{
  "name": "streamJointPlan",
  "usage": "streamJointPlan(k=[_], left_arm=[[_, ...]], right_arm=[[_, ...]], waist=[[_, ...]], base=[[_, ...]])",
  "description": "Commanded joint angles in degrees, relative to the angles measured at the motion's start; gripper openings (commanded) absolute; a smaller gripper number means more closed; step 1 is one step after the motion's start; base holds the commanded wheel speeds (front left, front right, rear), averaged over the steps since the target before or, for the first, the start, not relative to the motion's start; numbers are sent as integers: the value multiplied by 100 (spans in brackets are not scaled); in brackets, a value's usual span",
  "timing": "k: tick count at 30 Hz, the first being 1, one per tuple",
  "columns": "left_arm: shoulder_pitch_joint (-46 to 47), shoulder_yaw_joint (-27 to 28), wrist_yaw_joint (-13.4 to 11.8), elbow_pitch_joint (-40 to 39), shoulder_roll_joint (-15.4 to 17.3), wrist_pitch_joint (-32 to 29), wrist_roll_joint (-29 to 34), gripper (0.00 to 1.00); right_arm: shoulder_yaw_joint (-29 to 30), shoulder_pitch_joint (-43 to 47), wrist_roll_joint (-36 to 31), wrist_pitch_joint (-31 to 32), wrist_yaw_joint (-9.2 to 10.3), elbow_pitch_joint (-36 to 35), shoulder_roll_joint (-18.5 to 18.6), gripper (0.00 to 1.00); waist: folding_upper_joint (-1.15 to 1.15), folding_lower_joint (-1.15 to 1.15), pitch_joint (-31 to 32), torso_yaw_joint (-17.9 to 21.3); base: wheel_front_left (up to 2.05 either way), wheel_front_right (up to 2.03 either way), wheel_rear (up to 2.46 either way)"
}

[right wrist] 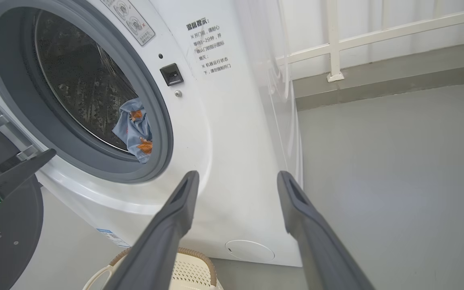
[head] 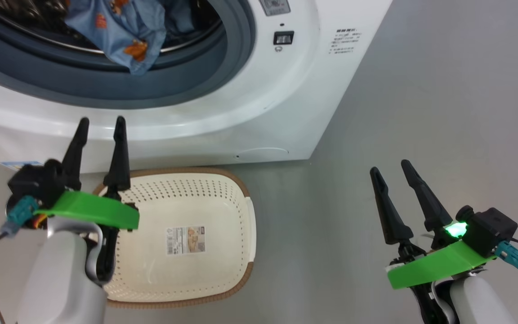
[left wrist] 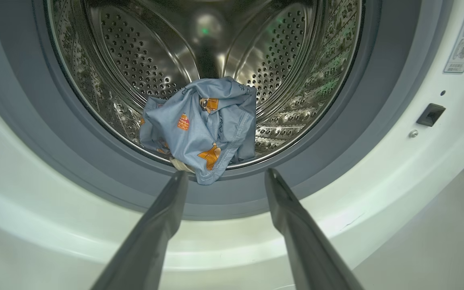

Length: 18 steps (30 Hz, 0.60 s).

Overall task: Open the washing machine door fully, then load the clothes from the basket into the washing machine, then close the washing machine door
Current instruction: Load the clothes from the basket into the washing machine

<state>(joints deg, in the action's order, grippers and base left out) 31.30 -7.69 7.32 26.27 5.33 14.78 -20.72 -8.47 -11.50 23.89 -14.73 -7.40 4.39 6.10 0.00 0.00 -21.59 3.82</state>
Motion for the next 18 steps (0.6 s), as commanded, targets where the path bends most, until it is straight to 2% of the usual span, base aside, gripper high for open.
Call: streamJointPlan(k=[1, 18], left_arm=[[-151, 174, 17, -195, 154, 22, 69, 100], [-1629, 404, 17, -686, 279, 22, 266, 100]], right_arm=[[-98, 129, 59, -27, -9, -112, 72, 100], [152, 913, 253, -27, -9, -143, 493, 100]], waist=[[0, 0, 228, -105], [0, 0, 1087, -341]], base=[[0, 0, 0], [0, 0, 0]])
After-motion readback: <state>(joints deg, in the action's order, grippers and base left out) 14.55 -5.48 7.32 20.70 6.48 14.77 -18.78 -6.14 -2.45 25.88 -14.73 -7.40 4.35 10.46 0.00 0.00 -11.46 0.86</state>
